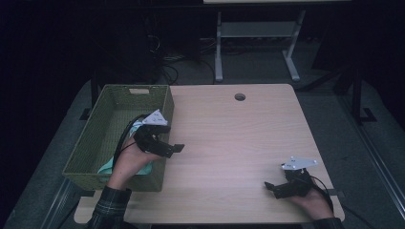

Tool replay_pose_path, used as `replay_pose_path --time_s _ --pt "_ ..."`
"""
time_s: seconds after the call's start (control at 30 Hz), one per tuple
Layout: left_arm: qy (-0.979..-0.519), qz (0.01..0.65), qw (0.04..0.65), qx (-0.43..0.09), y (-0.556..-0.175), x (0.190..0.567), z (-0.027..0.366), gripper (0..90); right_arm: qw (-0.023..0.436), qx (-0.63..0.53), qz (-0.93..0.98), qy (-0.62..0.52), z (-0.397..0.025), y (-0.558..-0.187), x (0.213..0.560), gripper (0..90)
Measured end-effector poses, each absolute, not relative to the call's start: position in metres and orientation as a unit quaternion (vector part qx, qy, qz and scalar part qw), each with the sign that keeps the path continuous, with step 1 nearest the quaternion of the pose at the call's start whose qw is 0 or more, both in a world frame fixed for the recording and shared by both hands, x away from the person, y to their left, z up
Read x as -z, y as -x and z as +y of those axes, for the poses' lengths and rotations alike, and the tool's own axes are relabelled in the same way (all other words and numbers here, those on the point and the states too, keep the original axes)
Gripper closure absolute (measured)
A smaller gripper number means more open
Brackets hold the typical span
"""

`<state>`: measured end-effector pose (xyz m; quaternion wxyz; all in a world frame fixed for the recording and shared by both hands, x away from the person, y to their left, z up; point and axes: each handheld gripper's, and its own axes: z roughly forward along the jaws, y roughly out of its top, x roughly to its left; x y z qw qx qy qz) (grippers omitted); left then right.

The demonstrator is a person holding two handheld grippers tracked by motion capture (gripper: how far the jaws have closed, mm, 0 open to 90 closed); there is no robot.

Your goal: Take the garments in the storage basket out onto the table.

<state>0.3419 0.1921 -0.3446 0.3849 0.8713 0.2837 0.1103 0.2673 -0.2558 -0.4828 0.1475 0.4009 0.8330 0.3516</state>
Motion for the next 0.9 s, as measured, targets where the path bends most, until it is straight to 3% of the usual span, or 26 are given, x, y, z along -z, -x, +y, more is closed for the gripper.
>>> replay_pose_path --time_s 0.9 --pt "-0.858 0.329 0.373 -0.129 -0.347 0.347 0.238 14.2 0.148 -0.352 0.833 -0.401 -0.256 -0.267 0.483 2.0"
